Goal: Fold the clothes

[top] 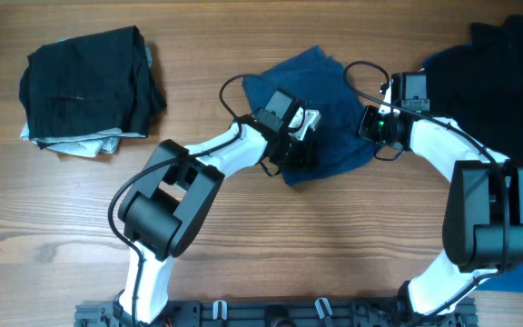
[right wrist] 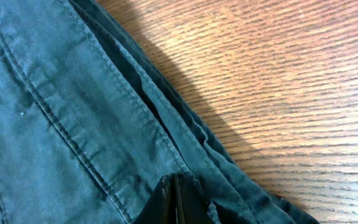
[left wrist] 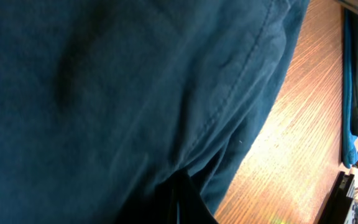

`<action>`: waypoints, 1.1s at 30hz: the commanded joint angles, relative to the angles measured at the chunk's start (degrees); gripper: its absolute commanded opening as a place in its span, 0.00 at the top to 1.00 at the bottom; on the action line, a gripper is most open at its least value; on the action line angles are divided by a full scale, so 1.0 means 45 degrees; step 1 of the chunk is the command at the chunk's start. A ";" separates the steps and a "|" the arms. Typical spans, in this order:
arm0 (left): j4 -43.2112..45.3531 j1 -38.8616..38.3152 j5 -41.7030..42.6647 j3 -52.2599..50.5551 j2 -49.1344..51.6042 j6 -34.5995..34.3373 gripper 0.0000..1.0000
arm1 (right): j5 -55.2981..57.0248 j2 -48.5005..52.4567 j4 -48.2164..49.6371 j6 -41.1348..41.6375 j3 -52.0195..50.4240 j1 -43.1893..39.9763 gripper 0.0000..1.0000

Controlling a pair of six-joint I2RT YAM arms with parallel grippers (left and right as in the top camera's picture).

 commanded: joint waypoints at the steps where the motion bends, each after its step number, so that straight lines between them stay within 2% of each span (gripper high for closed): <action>1: -0.0423 -0.0005 -0.1088 -0.0049 0.0811 -0.0117 0.96 | 0.0797 0.0238 -0.0005 -0.0039 -0.0185 -0.0010 0.95; 6: -0.0510 -0.0058 -0.0607 0.0049 0.0083 -0.0117 0.96 | 0.0491 0.0039 0.0000 0.0136 0.0063 -0.0015 0.96; 9: -0.0578 -0.0010 -0.0661 0.0053 -0.1273 -0.0112 0.96 | 0.0491 -0.0923 -0.0525 -0.0403 0.1064 -0.0024 0.83; 11: -0.0597 -0.0010 -0.1253 0.0053 -0.2132 -0.0117 0.95 | 0.0495 -0.1690 -0.1243 -0.0510 0.1724 -0.0053 0.66; 13: -0.0816 -0.0010 -0.2025 0.0053 -0.2681 -0.0126 0.94 | 0.0500 -0.2710 -0.1739 -0.0510 0.2001 -0.0151 0.56; 14: -0.0947 -0.0010 -0.2089 0.0053 -0.2725 -0.0194 0.94 | 0.0544 -0.3045 -0.1914 -0.0500 0.2001 -0.0185 0.48; 16: -0.1379 -0.0010 -0.2089 0.0034 -0.2628 -0.0792 0.96 | 0.0811 -0.3589 -0.2351 -0.0515 0.2001 -0.0204 0.25; 17: -0.1695 -0.0039 -0.2093 0.0010 -0.2506 -0.0835 0.96 | 0.1088 -0.3657 -0.2574 -0.0515 0.2001 -0.0204 0.09; 18: -0.1821 -0.0058 -0.2093 -0.0005 -0.2399 -0.0835 0.96 | 0.1234 -0.3667 -0.2720 -0.0515 0.1996 -0.0204 0.01; 26: -0.2715 -0.0117 -0.2239 -0.0024 -0.1171 -0.1399 0.96 | 0.1394 -0.3589 -0.2929 -0.0500 0.1865 -0.0199 0.01; 28: -0.3075 -0.0107 -0.3303 -0.0024 -0.0806 -0.1977 0.96 | 0.1394 -0.3589 -0.2929 -0.0500 0.1865 -0.0199 0.01; 33: -0.4949 0.0277 -0.6659 -0.0024 -0.0476 -0.2084 0.96 | 0.1394 -0.3589 -0.2929 -0.0505 0.1865 -0.0199 0.00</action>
